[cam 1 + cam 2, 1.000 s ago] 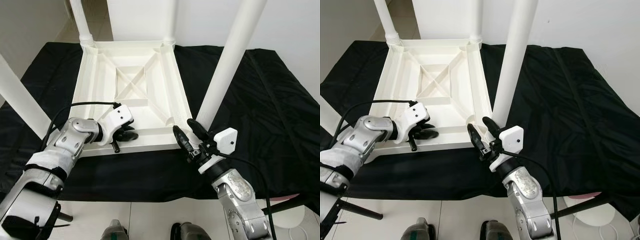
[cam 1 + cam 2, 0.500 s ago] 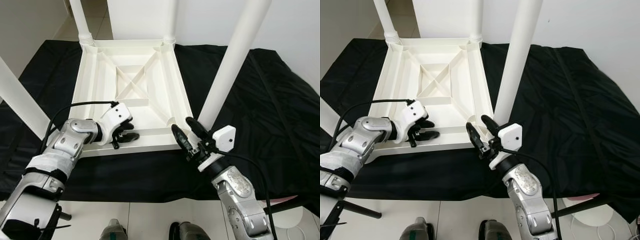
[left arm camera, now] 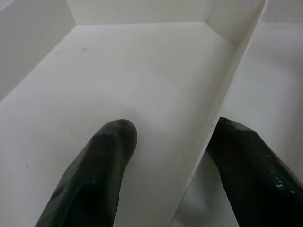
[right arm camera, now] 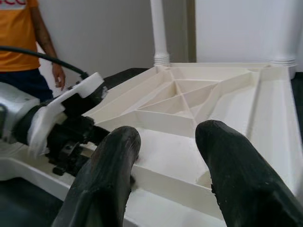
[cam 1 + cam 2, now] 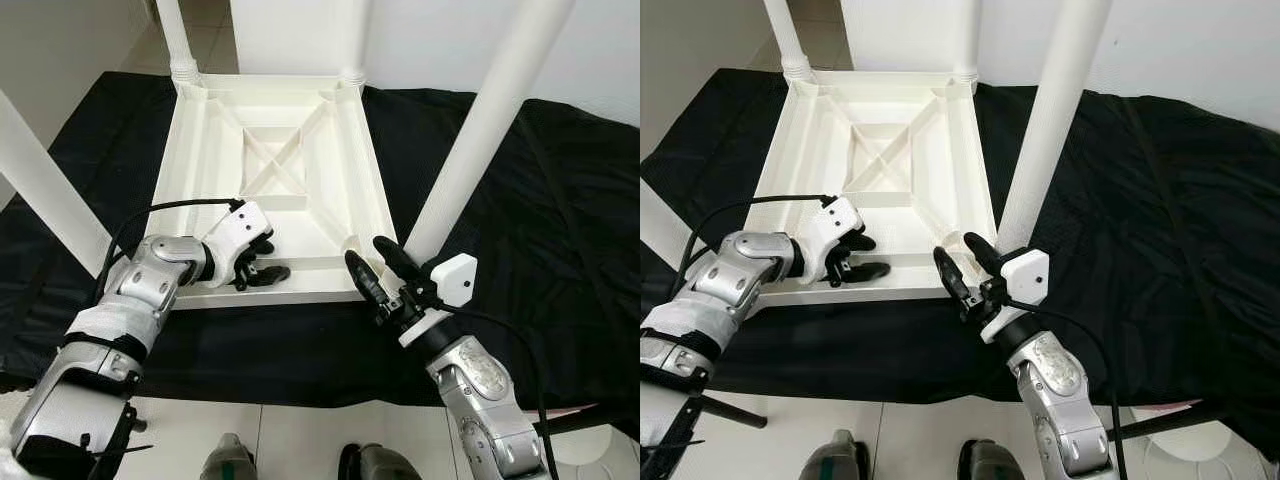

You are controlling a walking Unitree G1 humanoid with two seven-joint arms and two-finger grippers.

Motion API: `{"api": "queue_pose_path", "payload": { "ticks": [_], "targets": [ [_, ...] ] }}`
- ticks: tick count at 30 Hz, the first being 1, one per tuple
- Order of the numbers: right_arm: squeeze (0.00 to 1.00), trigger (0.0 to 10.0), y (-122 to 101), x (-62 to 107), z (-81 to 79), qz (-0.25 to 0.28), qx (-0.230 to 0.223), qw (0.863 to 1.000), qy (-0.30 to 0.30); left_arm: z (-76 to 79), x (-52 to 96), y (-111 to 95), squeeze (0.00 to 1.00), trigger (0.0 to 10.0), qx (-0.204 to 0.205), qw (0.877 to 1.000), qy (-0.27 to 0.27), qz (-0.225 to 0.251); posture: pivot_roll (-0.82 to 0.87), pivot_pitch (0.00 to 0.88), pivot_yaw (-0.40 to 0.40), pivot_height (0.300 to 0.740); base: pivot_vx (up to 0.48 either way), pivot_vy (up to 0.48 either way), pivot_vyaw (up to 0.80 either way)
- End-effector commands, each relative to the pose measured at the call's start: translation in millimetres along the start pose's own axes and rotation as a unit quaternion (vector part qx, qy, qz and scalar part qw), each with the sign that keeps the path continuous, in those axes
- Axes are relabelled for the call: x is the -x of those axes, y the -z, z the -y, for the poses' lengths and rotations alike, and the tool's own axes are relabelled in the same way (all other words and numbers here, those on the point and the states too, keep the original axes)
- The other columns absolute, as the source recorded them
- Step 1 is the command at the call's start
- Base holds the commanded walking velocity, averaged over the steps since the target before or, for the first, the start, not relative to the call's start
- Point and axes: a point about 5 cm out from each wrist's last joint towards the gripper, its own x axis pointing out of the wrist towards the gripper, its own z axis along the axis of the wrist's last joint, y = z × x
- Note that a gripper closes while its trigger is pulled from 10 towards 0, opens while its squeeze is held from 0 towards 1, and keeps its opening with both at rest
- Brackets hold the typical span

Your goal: Building children table

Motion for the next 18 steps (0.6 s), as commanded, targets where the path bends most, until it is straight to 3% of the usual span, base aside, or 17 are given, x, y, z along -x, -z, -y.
{"api": "queue_pose_path", "payload": {
  "ticks": [1, 2, 3, 4, 5, 12, 18],
  "targets": [
    [0.00, 10.0, -2.4, 0.7, -3.8, 0.000, 0.002, 1.000, -0.012, -11.8, -2.4, -8.1, 0.00, 10.0, 0.010, 0.996, -0.088, 0.010, 0.01, 0.088, -0.014, 0.740, 0.000, 0.000, 0.00],
    [0.00, 10.0, -2.4, 0.7, -3.8, 0.000, 0.002, 1.000, -0.012, -11.8, -2.4, -8.1, 0.00, 10.0, 0.010, 0.996, -0.088, 0.010, 0.01, 0.088, -0.014, 0.740, 0.000, 0.000, 0.00],
    [0.00, 10.0, -3.0, 0.6, -4.4, 0.001, 0.003, 1.000, -0.013, -12.3, -3.7, -8.7, 0.00, 8.8, 0.017, 0.995, -0.093, 0.012, 0.01, 0.087, -0.012, 0.740, 0.000, 0.000, 0.00],
    [0.00, 10.0, -3.5, 0.6, -4.8, 0.002, 0.004, 1.000, -0.014, -12.9, -4.3, -8.7, 0.00, 3.8, 0.021, 0.995, -0.098, 0.012, 0.01, 0.087, -0.012, 0.740, 0.000, 0.000, 0.00],
    [0.00, 10.0, -3.8, 0.7, -5.3, 0.002, 0.004, 1.000, -0.014, -13.2, -4.6, -8.2, 0.00, 0.0, 0.024, 0.994, -0.102, 0.011, 0.01, 0.083, -0.008, 0.740, 0.000, 0.000, 0.00],
    [0.00, 10.0, -8.1, 3.3, -6.4, 0.011, 0.005, 1.000, -0.014, -11.6, -5.7, -4.3, 0.00, 0.0, 0.024, 0.993, -0.113, 0.004, 0.00, 0.079, 0.003, 0.740, 0.000, 0.000, 0.00],
    [0.00, 10.0, -9.6, 6.7, -3.9, 0.013, 0.007, 1.000, -0.003, -13.5, -2.8, -6.8, 0.00, 0.0, 0.049, 0.988, -0.143, 0.020, -0.01, 0.073, 0.013, 0.740, 0.000, 0.000, 0.00]
  ]
}}
